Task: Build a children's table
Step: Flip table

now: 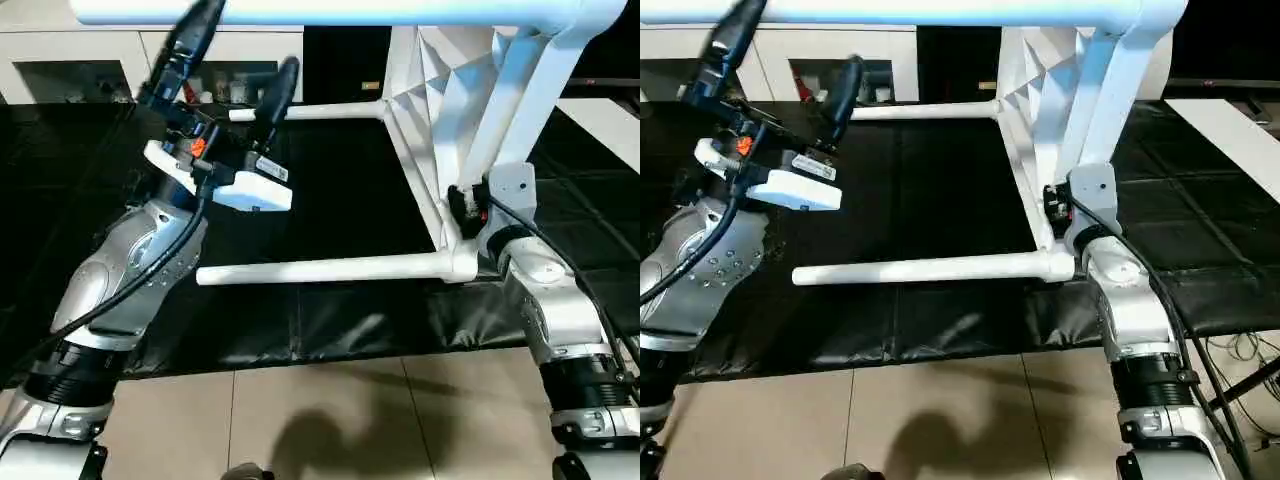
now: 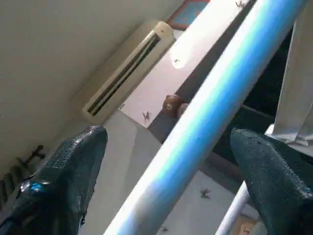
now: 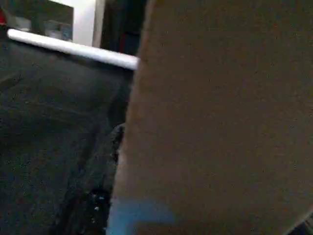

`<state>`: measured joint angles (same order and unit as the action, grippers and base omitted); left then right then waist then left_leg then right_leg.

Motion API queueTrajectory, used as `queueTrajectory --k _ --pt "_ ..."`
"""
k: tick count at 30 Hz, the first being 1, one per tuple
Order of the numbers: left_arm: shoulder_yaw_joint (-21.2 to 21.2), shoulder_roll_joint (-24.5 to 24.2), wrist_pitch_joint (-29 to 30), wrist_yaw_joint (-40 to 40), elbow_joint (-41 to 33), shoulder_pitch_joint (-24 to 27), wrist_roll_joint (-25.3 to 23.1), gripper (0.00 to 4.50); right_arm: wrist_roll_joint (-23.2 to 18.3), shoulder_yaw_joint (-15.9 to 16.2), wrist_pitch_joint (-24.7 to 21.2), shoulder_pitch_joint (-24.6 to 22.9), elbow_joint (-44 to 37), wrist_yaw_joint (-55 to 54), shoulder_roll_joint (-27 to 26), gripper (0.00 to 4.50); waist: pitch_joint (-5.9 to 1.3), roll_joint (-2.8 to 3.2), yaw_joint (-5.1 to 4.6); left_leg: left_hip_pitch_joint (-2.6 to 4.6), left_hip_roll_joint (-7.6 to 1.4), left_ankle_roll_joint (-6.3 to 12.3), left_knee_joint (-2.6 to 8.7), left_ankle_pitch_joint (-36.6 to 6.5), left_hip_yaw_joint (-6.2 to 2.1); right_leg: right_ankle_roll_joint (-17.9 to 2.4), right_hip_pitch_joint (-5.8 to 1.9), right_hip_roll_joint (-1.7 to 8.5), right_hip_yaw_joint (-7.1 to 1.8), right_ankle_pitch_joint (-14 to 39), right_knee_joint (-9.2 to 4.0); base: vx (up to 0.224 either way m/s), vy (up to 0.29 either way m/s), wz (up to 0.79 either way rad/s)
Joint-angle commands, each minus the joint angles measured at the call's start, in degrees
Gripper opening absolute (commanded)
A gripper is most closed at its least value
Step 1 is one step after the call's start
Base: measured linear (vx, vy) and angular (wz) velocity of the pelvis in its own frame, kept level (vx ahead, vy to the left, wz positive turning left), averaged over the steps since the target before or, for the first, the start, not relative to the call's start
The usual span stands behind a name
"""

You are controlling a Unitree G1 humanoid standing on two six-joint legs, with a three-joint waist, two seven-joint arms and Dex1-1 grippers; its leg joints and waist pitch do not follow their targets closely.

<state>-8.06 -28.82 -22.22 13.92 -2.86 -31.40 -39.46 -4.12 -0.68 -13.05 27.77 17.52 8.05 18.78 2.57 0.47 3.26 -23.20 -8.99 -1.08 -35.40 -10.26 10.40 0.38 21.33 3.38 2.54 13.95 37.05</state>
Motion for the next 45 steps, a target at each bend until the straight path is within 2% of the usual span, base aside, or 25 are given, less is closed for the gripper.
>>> queueTrajectory --k 1,7,8,12,14,17,18,20,23,24,25,27,28,31,33,35,37,38,39,40,41,42,44,45 --pt "-0.18 0.04 1.55 0.07 2.76 -2.1 -1.67 4.5 1.58 0.93 1.04 1.35 0.24 0.82 0.71 2.12 -3.35 -0.38 -0.08 1.75 -4.06 -1.1 4.35 -10.45 -1.96 -10.81 -1.31 4.77 -2.79 0.98 -4.42 0.0 0.0 0.0" --pt "-0.23 1.0 5.93 2.09 10.4 -7.61 -4.65 4.5 3.02 1.84 1.55 2.12 0.37 1.57 1.08 2.06 -3.51 -0.16 -0.12 1.68 -3.99 -0.96 4.26 -9.23 -2.07 -11.31 -1.45 4.84 -2.77 -1.05 -4.19 0.0 0.0 0.0" --pt "-0.1 1.12 5.94 2.27 10.82 -8.13 -4.49 4.23 3.27 1.97 1.56 2.19 0.35 1.62 1.23 2.06 -3.56 -0.14 -0.07 1.68 -4.05 -0.84 4.24 -8.88 -2.1 -11.47 -1.51 4.92 -2.75 -1.74 -4.15 0.0 0.0 0.0" --pt "0.58 1.66 5.45 3.09 12.82 -10.42 -3.45 4.1 4.17 2.4 1.64 2.41 0.15 1.79 1.85 2.06 -3.83 -0.13 0.03 1.46 -3.88 0.42 3.84 -6.42 -1.96 -12.32 -1.69 4.88 -2.71 -5.9 -3.81 0.0 0.0 0.0" --pt "0.34 2.03 4.12 3.02 14.49 -12.39 -2.47 3.8 5.07 2.9 1.26 2.49 -0.33 2.39 3.01 2.06 -3.84 -0.23 0.13 1.42 -3.81 1.39 3.67 -5.83 -1.84 -12.79 -1.68 4.9 -2.67 -6.56 -3.84 0.0 0.0 0.0" --pt "-0.47 2.25 3.62 2.23 15.59 -13.34 -2.0 3.68 6.41 3.55 0.51 2.88 -0.9 3.16 4.77 2.06 -4.0 -0.3 0.27 1.22 -3.98 2.62 3.51 -3.54 -1.86 -13.21 -1.73 4.9 -2.6 -9.16 -3.4 0.0 0.0 0.0" --pt "-0.83 2.4 3.35 1.39 16.02 -13.57 -1.45 3.57 6.98 3.92 -0.16 3.24 -1.47 3.94 5.95 2.06 -3.98 -0.57 0.31 1.21 -3.92 3.08 3.43 -3.35 -1.77 -13.36 -1.73 4.82 -2.55 -9.03 -3.46 0.0 0.0 0.0" --pt "-1.14 3.15 2.96 -3.01 16.39 -14.04 2.27 3.32 7.87 4.93 -2.04 4.07 -2.7 6.69 8.53 2.06 -3.95 -0.57 0.59 1.17 -3.91 3.56 3.36 -3.07 -1.73 -13.59 -1.76 4.97 -2.56 -8.65 -3.4 0.0 0.0 0.0" --pt "-1.7 3.32 2.95 -7.75 15.6 -14.3 5.32 3.11 7.95 5.2 -3.95 5.26 -3.7 9.6 11.11 2.06 -3.82 -0.55 0.8 1.22 -3.93 4.1 3.3 -3.12 -1.58 -13.91 -1.68 4.96 -2.55 -6.96 -3.54 0.0 0.0 0.0" --pt "-1.98 3.54 3.57 -12.54 14.9 -14.16 9.05 3.11 7.75 5.21 -5.18 6.46 -4.05 11.92 13.18 2.06 -3.74 -0.64 1.13 1.26 -3.96 4.18 3.32 -3.4 -1.53 -13.84 -1.72 5.21 -2.58 -5.84 -3.64 0.0 0.0 0.0" --pt "-1.84 3.52 4.01 -13.77 14.54 -14.07 10.05 2.99 7.6 5.29 -5.46 7.09 -4.04 13.12 14.2 2.06 -3.84 -0.24 1.48 1.27 -3.92 4.34 3.18 -3.22 -1.46 -13.92 -1.66 5.18 -2.61 -5.09 -3.56 0.0 0.0 0.0" --pt "-1.84 3.52 4.01 -13.77 14.54 -14.07 10.05 2.91 7.6 5.29 -5.46 7.09 -4.04 13.12 14.2 2.06 -3.82 -0.39 1.74 1.21 -3.88 4.82 3.06 -2.85 -1.32 -13.72 -1.63 5.07 -2.66 -4.96 -3.64 0.0 0.0 0.0" --pt "-1.33 3.56 7.48 -19.55 13.37 -13.59 14.51 2.81 7.58 6.19 -6.09 9.39 -3.96 18.0 18.19 2.06 -3.75 -0.22 2.08 1.29 -3.94 4.88 3.17 -2.96 -1.39 -13.36 -1.61 5.26 -2.54 -3.14 -3.73 0.0 0.0 0.0" --pt "0.2 3.61 13.5 -24.35 11.73 -13.43 18.02 2.64 7.94 7.68 -5.55 12.69 -3.49 24.55 23.16 2.06 -3.68 -0.23 2.42 1.43 -4.08 4.64 3.1 -3.66 -1.24 -13.81 -1.47 5.12 -2.49 -1.0 -3.81 0.0 0.0 0.0" --pt "0.52 3.64 14.54 -25.38 11.53 -13.54 18.67 2.58 8.03 8.05 -5.48 13.27 -3.29 25.6 23.92 2.06 -3.51 -0.22 2.67 1.34 -4.02 5.31 2.98 -3.6 -0.99 -13.69 -1.31 5.16 -2.52 0.07 -3.93 0.0 0.0 0.0" --pt "1.26 3.63 18.94 -29.14 10.58 -13.55 20.85 2.44 8.41 9.25 -3.95 15.39 -2.17 29.66 26.34 2.06 -3.36 -0.1 2.83 1.5 -3.97 4.92 3.06 -5.23 -0.91 -13.36 -1.2 5.44 -2.5 3.92 -4.34 0.0 0.0 0.0" --pt "2.21 4.17 25.45 -34.13 8.37 -13.21 26.24 2.36 8.8 10.3 -1.68 18.61 0.14 34.28 28.84 2.06 -3.24 -0.46 2.73 1.61 -4.11 4.24 3.23 -6.34 -0.94 -13.18 -1.17 5.41 -2.47 6.59 -4.61 0.0 0.0 0.0" --pt "3.1 4.89 30.9 -37.71 6.05 -12.94 30.88 2.29 8.88 10.49 -0.18 21.44 2.39 36.55 29.95 2.06 -3.01 -0.77 2.6 1.73 -4.0 3.86 3.25 -7.6 -0.78 -13.35 -1.03 5.35 -2.37 8.73 -4.86 0.0 0.0 0.0" --pt "3.1 4.89 30.9 -37.71 6.05 -12.94 30.88 2.29 8.88 10.49 -0.18 21.44 2.39 36.55 29.95 2.06 -2.77 -0.75 2.49 1.83 -3.89 3.28 3.21 -8.98 -0.7 -13.69 -0.92 5.66 -2.34 11.64 -5.07 0.0 0.0 0.0" --pt "4.23 5.94 36.04 -39.47 3.65 -12.93 34.4 2.18 7.83 10.16 -0.01 24.24 5.0 37.7 29.78 2.06 -2.77 -0.91 2.4 1.91 -3.95 3.18 3.12 -9.62 -0.58 -13.34 -0.91 5.76 -2.44 13.01 -5.08 0.0 0.0 0.0" --pt "4.75 6.45 37.7 -39.67 2.94 -13.0 35.49 2.14 6.97 9.89 -0.42 25.21 5.94 38.58 29.51 2.06 -2.65 -0.99 2.32 1.72 -3.9 3.23 3.21 -9.77 -0.69 -13.18 -0.97 5.76 -2.32 13.92 -5.18 0.0 0.0 0.0" --pt "5.31 7.08 39.89 -39.94 2.27 -13.11 36.72 2.1 6.13 9.78 -0.07 26.11 6.53 40.46 29.35 2.06 -2.58 -0.92 2.33 1.98 -3.95 3.06 3.2 -10.78 -0.67 -12.67 -0.73 5.74 -2.32 15.77 -5.42 0.0 0.0 0.0" --pt "6.31 8.34 41.93 -39.07 1.97 -13.3 38.19 2.06 6.01 9.09 1.13 27.35 7.67 39.17 28.34 2.62 -2.37 -0.81 2.09 2.04 -4.02 2.5 3.29 -12.82 -0.77 -11.73 -0.53 5.64 -2.4 18.33 -5.72 0.0 0.0 0.0" --pt "6.31 8.34 41.93 -39.07 1.97 -13.3 38.19 2.06 6.01 9.09 1.13 27.35 7.67 39.17 28.34 2.62 -2.36 -0.76 2.01 2.12 -4.01 2.34 3.33 -13.44 -0.78 -11.57 -0.46 5.63 -2.41 18.82 -5.77 0.0 0.0 0.0"
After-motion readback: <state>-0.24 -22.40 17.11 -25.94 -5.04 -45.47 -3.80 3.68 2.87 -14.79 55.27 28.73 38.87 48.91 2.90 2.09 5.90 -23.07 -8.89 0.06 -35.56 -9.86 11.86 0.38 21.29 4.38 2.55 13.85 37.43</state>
